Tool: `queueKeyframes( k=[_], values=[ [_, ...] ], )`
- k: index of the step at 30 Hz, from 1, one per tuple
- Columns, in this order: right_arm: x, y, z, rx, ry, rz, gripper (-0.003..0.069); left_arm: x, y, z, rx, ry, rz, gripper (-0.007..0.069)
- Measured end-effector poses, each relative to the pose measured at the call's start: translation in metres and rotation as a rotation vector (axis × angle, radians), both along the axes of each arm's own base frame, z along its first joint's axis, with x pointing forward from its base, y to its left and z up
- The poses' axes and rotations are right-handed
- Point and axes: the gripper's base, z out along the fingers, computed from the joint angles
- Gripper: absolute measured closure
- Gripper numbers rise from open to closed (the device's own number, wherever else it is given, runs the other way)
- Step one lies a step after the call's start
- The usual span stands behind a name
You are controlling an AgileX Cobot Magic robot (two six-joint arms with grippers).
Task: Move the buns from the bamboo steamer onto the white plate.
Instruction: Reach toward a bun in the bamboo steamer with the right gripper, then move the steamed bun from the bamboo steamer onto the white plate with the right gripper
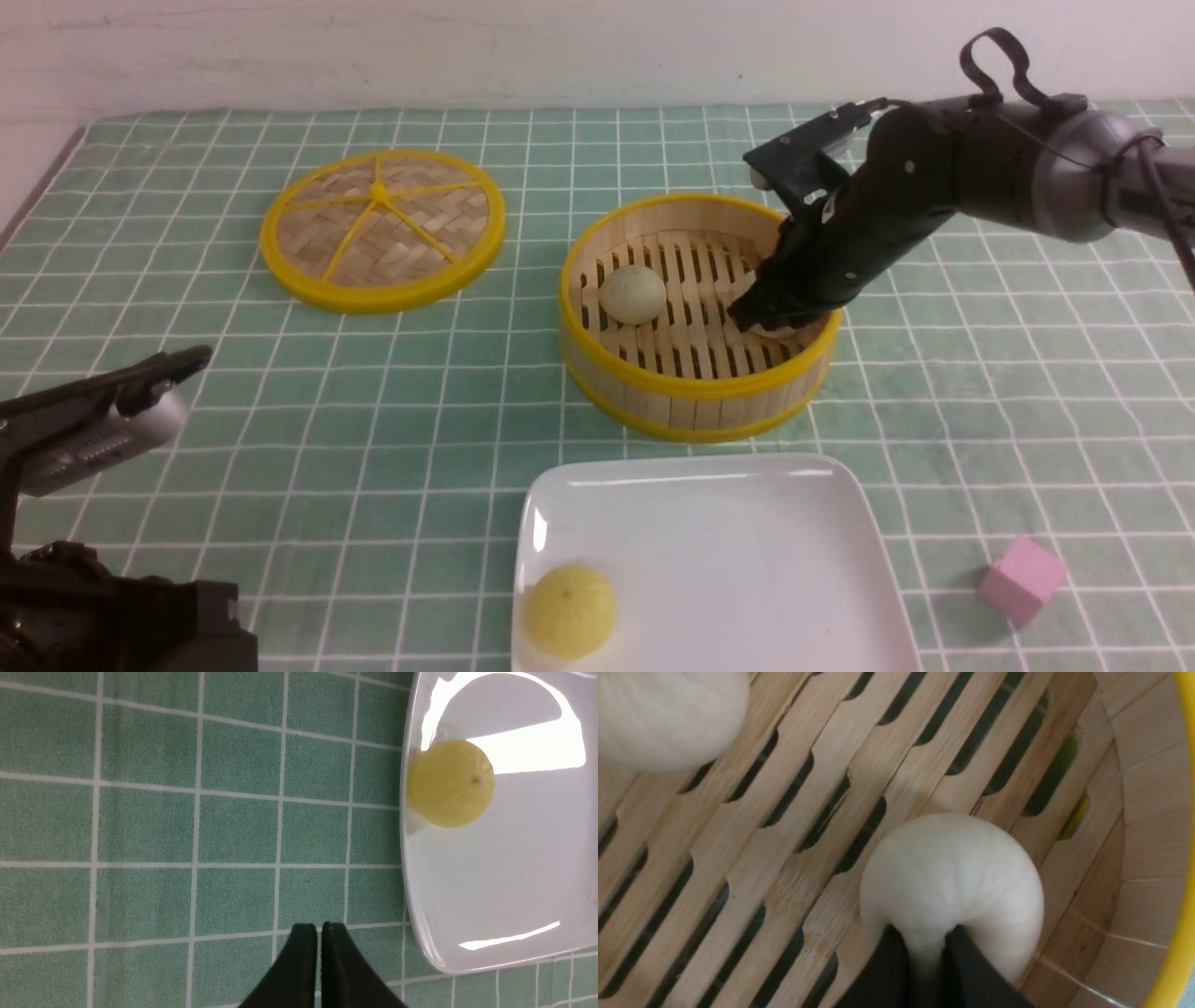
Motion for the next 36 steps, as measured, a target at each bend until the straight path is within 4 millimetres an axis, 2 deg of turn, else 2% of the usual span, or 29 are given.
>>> queueKeyframes(
  k=[3, 7, 9, 10, 11, 12, 13, 14, 16, 17, 21, 22, 23, 24, 25, 27, 28, 29, 32, 36],
  values=[
    [-0.003, 0.000, 0.006, 0.015, 0.014, -0.009, 0.0638, -0.001, 0.000, -0.002, -0.003, 0.005, 0.002, 0.0576],
    [-0.019, -0.005, 0.039, 0.023, 0.036, -0.006, 0.0638, -0.002, 0.000, -0.005, -0.004, 0.015, 0.003, 0.0573],
    [-0.043, -0.011, 0.078, 0.028, 0.072, 0.001, 0.0638, -0.002, 0.000, -0.005, -0.005, 0.017, 0.003, 0.0571],
    [-0.043, -0.011, 0.077, 0.024, 0.083, 0.003, 0.0638, -0.002, 0.000, -0.005, -0.005, 0.017, 0.003, 0.0571],
    [-0.063, -0.018, 0.106, 0.031, 0.104, -0.002, 0.0638, -0.002, 0.000, -0.005, -0.007, 0.016, 0.004, 0.0570],
    [-0.079, -0.023, 0.122, 0.028, 0.143, -0.007, 0.0638, -0.002, -0.001, -0.005, -0.008, 0.016, 0.004, 0.0568],
    [-0.082, -0.024, 0.127, 0.033, 0.143, -0.011, 0.0638, -0.002, -0.001, -0.005, -0.008, 0.016, 0.004, 0.0568],
    [-0.096, -0.028, 0.140, 0.038, 0.174, -0.020, 0.0638, -0.002, -0.001, -0.005, -0.008, 0.016, 0.004, 0.0566],
    [-0.117, -0.030, 0.154, 0.054, 0.202, -0.018, 0.0638, -0.002, -0.001, -0.005, -0.010, 0.016, 0.004, 0.0565],
    [-0.124, -0.029, 0.154, 0.052, 0.212, -0.011, 0.0638, -0.002, -0.001, -0.005, -0.013, 0.016, 0.005, 0.0563],
    [-0.150, -0.018, 0.142, 0.039, 0.272, 0.027, 0.0638, -0.002, -0.001, -0.005, -0.023, 0.014, 0.008, 0.0557],
    [-0.161, -0.009, 0.129, 0.025, 0.312, 0.045, 0.0638, -0.002, -0.001, -0.005, -0.024, 0.014, 0.008, 0.0556],
    [-0.162, -0.009, 0.124, 0.021, 0.321, 0.040, 0.0638, -0.002, -0.001, -0.005, -0.024, 0.014, 0.008, 0.0556],
    [-0.173, 0.002, 0.102, 0.005, 0.340, 0.046, 0.0636, -0.001, -0.002, -0.005, -0.025, 0.014, 0.009, 0.0552],
    [-0.177, 0.006, 0.090, -0.003, 0.337, 0.039, 0.0635, -0.001, -0.002, -0.005, -0.026, 0.014, 0.009, 0.0552],
    [-0.182, 0.012, 0.068, -0.030, 0.302, 0.021, 0.0627, -0.001, -0.002, -0.005, -0.026, 0.014, 0.009, 0.0550],
    [-0.182, 0.012, 0.065, -0.033, 0.296, 0.019, 0.0626, -0.001, -0.002, -0.005, -0.026, 0.014, 0.009, 0.0550],
    [-0.184, 0.016, 0.048, -0.057, 0.255, 0.002, 0.0613, -0.001, -0.002, -0.005, -0.026, 0.012, 0.010, 0.0548],
    [-0.184, 0.021, 0.023, -0.097, 0.184, -0.014, 0.0578, -0.001, -0.002, -0.005, -0.026, 0.013, 0.010, 0.0547],
    [-0.183, 0.031, 0.000, -0.114, 0.165, -0.058, 0.0474, -0.001, -0.002, -0.005, -0.026, 0.013, 0.010, 0.0544]
  ],
)
